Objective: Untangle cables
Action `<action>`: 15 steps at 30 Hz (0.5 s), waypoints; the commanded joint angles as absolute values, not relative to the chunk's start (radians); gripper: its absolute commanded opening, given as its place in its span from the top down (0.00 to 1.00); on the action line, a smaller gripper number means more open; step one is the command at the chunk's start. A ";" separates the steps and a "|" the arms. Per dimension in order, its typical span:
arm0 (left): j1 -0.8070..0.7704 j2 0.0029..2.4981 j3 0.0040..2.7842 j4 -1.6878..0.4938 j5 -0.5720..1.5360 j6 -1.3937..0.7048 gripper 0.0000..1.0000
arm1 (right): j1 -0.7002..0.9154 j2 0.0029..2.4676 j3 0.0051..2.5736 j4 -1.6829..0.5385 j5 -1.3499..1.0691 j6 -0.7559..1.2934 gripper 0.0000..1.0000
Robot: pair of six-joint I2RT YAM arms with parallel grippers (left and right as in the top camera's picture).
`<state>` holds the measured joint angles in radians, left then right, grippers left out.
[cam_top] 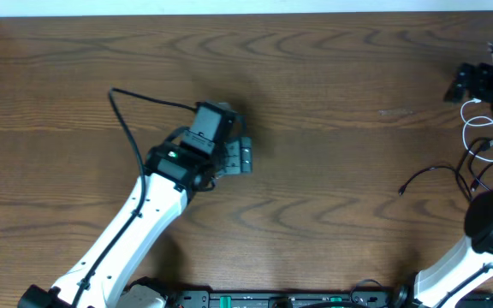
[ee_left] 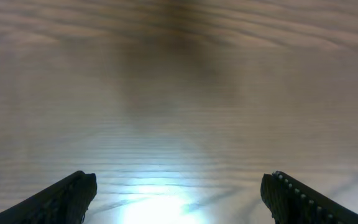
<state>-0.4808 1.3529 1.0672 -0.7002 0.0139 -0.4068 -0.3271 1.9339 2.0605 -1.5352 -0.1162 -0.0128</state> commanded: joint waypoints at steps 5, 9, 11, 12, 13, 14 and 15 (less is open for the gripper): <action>-0.356 1.345 1.062 -0.796 -0.019 -0.450 0.10 | -0.092 1.829 2.065 -1.679 -0.038 -0.038 0.01; -0.356 1.345 1.062 -0.804 -0.012 -0.450 0.10 | -0.053 1.831 1.972 -1.695 -0.173 0.002 0.01; -0.356 1.345 1.062 -0.807 -0.012 -0.450 0.10 | -0.052 1.831 1.900 -1.683 -0.145 0.104 0.01; -0.356 1.345 1.062 -0.807 -0.011 -0.446 0.10 | -0.052 1.831 1.858 -1.665 -0.122 0.169 0.01; -0.356 1.345 1.062 -0.807 -0.012 -0.447 0.10 | -0.050 1.831 1.791 -1.629 -0.081 0.258 0.01; -0.356 1.345 1.062 -0.807 -0.012 -0.447 0.10 | -0.048 1.831 1.745 -1.602 -0.057 0.319 0.01; -0.356 1.345 1.062 -0.807 -0.012 -0.447 0.10 | -0.045 1.830 1.679 -1.560 -0.015 0.410 0.01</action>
